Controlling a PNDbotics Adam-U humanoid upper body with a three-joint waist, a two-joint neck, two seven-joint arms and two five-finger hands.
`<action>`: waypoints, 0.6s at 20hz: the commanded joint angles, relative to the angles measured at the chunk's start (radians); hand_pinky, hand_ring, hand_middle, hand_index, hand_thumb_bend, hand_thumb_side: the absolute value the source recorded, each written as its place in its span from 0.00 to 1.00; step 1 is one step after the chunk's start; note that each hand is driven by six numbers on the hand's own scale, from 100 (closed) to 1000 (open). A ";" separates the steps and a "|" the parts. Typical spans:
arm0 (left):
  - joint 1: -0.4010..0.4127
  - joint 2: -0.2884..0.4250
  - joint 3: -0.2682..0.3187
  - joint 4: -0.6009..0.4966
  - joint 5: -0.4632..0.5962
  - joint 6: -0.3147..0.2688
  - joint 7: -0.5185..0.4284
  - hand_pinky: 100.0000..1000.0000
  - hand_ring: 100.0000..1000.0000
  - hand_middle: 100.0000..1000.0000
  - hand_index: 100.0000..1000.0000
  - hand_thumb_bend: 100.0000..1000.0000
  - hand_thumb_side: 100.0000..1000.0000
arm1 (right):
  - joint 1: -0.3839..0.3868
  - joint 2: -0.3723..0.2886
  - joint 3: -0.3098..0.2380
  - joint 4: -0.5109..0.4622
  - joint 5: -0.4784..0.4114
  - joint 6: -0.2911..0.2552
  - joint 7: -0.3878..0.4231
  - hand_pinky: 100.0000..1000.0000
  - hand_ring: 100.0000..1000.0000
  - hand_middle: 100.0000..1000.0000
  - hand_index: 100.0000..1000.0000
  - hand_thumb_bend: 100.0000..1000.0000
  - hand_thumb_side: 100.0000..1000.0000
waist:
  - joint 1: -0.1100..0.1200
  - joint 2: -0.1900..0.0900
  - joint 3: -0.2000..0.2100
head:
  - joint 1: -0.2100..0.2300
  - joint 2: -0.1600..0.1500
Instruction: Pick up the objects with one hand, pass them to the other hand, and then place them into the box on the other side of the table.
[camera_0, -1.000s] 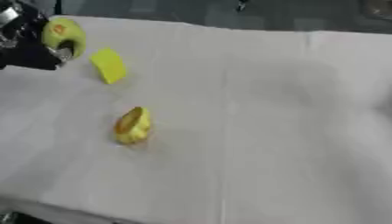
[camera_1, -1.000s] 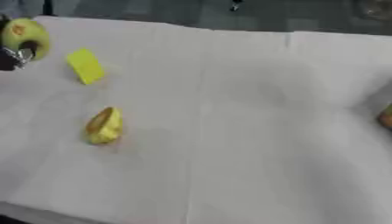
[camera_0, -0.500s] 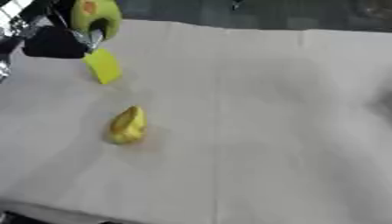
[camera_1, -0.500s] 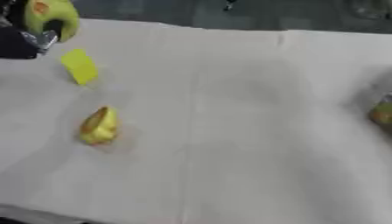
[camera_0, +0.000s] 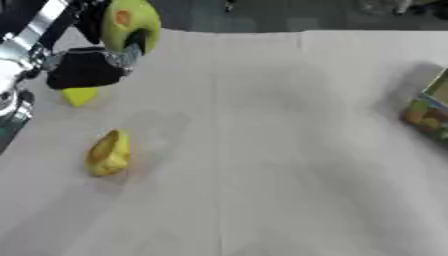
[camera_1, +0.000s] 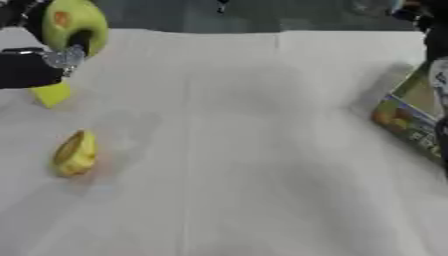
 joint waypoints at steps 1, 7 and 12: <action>-0.017 -0.026 -0.017 -0.016 -0.021 -0.025 0.019 0.48 0.43 0.33 0.28 0.00 0.13 | -0.020 -0.016 -0.001 -0.024 -0.003 -0.001 0.003 0.77 0.89 0.75 0.88 0.00 0.49 | -0.016 -0.041 -0.004 | -0.028 0.012; -0.003 -0.083 -0.071 -0.016 -0.104 -0.110 0.066 0.50 0.44 0.33 0.27 0.00 0.17 | -0.058 -0.008 0.034 -0.035 0.018 0.015 0.049 0.77 0.90 0.76 0.88 0.00 0.49 | -0.022 -0.043 -0.012 | -0.009 0.020; 0.013 -0.120 -0.092 -0.016 -0.184 -0.176 0.110 0.48 0.43 0.32 0.27 0.00 0.17 | -0.145 -0.013 0.121 -0.058 0.108 0.056 0.193 0.78 0.90 0.77 0.89 0.00 0.52 | -0.029 -0.047 -0.022 | 0.013 0.023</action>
